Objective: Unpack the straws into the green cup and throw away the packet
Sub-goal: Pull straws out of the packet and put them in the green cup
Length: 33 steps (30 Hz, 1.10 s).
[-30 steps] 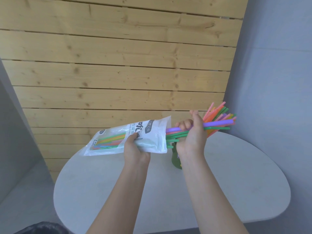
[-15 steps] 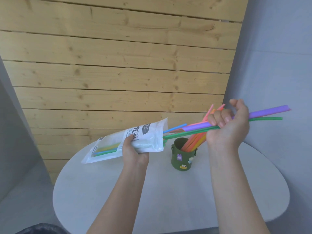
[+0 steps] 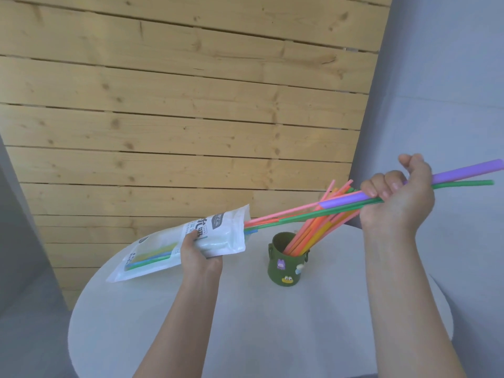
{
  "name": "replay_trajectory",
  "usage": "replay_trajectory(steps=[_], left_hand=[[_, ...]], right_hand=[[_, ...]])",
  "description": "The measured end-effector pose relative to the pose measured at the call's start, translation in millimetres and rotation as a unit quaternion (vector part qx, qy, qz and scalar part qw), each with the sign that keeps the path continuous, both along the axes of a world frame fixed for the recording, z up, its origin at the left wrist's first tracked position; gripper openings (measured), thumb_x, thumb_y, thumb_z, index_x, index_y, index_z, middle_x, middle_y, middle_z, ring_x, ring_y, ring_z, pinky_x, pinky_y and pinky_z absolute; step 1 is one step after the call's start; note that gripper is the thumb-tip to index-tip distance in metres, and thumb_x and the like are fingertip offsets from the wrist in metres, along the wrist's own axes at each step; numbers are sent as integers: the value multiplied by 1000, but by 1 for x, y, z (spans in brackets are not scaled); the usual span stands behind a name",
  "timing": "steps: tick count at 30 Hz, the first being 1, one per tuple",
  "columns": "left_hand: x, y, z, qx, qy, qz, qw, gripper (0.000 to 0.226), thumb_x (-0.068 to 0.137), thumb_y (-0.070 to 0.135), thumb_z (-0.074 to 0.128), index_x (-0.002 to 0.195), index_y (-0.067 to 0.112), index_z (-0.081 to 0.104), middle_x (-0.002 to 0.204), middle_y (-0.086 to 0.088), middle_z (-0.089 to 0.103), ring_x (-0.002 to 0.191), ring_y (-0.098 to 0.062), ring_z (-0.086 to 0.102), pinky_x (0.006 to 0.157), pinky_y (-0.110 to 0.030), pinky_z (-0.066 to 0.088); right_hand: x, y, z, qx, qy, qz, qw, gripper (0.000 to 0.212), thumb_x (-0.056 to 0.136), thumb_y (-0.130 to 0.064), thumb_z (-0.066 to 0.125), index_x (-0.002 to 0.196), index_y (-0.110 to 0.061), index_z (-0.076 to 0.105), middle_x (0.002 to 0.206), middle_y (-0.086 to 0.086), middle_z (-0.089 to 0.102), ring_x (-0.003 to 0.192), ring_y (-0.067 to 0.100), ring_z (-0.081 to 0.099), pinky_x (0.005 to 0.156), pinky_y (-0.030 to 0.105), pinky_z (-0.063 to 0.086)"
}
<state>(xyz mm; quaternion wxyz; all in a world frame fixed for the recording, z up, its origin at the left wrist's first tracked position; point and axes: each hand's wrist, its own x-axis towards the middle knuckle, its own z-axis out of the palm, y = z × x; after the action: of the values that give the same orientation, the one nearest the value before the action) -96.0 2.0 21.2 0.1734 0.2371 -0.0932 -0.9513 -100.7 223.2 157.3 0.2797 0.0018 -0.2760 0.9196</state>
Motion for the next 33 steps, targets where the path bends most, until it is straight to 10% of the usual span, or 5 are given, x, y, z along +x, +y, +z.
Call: replay_trajectory(steps=[33], left_hand=[[-6, -15, -13, -29, -61, 13, 998, 9, 85, 8, 56, 89, 15, 59, 86, 2, 66, 72, -14, 64, 77, -30, 53]], right_hand=[[-19, -8, 43, 263, -66, -100, 957, 21, 88, -20, 49, 68, -15, 51, 33, -11, 27, 30, 11, 24, 37, 16, 26]])
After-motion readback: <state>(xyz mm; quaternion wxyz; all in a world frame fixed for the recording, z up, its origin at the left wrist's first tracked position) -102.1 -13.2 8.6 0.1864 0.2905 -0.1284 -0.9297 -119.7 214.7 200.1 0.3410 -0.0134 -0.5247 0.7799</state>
